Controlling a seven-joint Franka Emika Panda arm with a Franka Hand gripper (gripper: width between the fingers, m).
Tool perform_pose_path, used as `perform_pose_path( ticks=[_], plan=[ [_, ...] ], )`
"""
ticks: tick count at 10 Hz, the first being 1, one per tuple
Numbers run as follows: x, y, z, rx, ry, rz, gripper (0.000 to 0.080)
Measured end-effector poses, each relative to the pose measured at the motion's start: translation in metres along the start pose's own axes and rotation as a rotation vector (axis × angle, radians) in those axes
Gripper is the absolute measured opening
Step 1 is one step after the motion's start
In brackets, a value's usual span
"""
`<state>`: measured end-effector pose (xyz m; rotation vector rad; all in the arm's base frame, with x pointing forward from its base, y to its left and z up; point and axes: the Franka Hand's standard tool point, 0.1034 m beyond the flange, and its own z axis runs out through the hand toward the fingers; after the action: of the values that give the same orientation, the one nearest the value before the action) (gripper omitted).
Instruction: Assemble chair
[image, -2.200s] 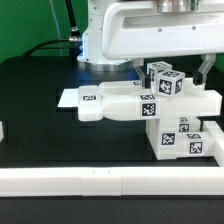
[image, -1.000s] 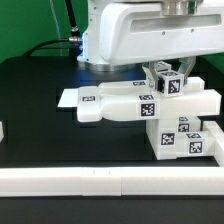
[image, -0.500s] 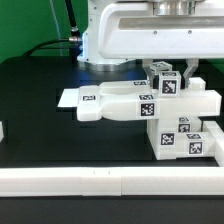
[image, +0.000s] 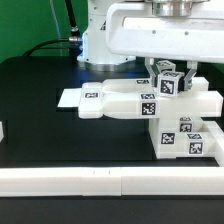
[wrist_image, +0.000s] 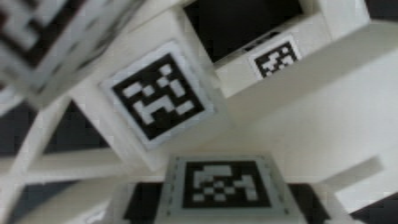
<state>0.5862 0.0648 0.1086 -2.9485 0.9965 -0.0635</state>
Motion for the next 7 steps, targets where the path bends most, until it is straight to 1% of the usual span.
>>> perform_pose_path(
  ticks=[6, 7],
  plan=[
    [-0.0001, -0.0001, 0.0002, 0.007, -0.007, 0.311, 0.0271],
    [-0.0005, -0.0003, 0.0003, 0.011, -0.013, 0.419, 0.0271]
  ],
)
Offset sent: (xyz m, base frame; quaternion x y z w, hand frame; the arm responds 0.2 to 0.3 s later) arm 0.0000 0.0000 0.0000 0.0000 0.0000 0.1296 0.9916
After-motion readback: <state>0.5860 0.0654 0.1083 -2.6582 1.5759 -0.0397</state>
